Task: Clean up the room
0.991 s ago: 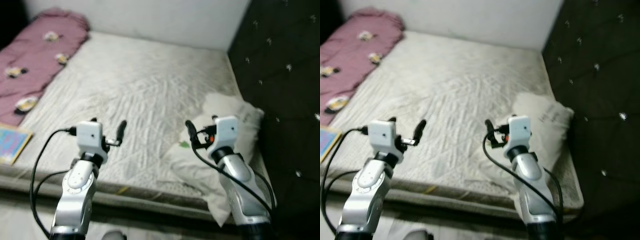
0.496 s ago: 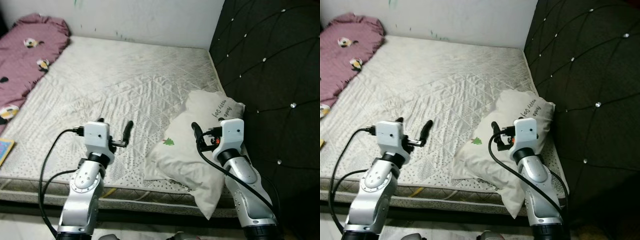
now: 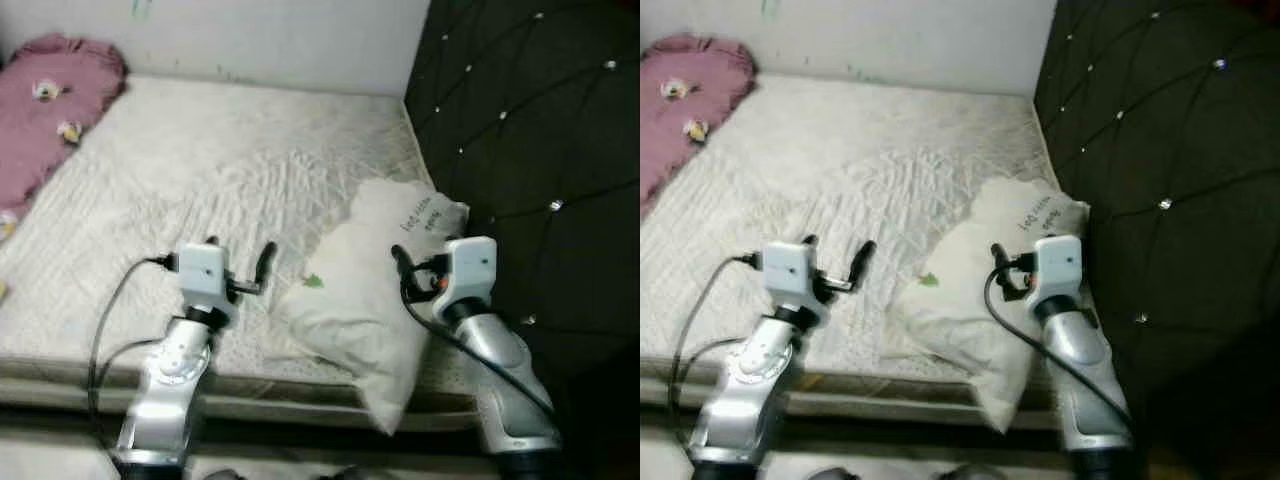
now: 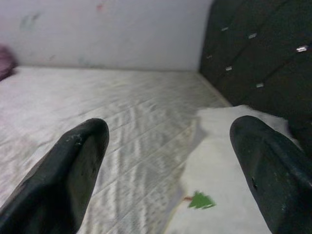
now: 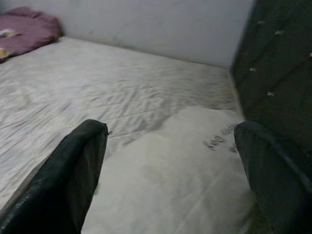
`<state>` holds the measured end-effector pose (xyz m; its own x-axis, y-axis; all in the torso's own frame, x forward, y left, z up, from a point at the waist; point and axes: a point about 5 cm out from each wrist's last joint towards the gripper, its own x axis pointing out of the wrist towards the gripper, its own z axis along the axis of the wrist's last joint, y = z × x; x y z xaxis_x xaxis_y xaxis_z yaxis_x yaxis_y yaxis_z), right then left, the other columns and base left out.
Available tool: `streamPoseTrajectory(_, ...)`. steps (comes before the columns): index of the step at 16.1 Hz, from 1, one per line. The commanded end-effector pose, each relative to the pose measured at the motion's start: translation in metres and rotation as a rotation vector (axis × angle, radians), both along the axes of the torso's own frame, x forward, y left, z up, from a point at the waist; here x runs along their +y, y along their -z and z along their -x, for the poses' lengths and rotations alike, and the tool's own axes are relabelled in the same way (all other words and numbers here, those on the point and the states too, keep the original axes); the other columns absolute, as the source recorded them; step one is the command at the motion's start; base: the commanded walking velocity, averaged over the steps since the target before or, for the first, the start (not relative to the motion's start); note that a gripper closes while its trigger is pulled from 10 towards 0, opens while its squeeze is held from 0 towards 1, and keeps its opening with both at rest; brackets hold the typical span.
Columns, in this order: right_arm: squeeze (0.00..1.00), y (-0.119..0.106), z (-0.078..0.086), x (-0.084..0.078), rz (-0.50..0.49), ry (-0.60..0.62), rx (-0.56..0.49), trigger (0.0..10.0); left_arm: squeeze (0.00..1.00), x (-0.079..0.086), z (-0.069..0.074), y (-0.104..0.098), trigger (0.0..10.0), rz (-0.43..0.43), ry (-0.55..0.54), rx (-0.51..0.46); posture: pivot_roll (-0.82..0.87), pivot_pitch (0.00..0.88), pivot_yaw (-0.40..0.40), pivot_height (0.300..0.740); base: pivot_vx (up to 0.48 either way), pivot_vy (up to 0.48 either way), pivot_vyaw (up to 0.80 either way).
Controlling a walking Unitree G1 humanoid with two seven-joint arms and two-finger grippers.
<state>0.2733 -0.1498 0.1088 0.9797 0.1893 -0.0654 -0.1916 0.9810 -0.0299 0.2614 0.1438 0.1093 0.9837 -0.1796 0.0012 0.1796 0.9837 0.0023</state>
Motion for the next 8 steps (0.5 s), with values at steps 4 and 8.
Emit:
streamPoseTrajectory(4, 0.00, 0.001, -0.001, -0.003, 0.029, 0.014, 0.010, 10.0, 0.00, 0.011, -0.007, -0.011, 10.0, -0.078, -0.056, -0.033, -0.02, 0.000, -0.096, 0.740, 0.000, 0.000, 0.00)
streamPoseTrajectory(8, 0.00, 0.005, 0.000, 0.000, -0.001, 0.030, 0.021, 10.0, 0.00, 0.023, 0.004, 0.002, 10.0, -0.034, -0.070, 0.006, -0.05, 0.000, -0.045, 0.740, 0.000, 0.000, -0.20)
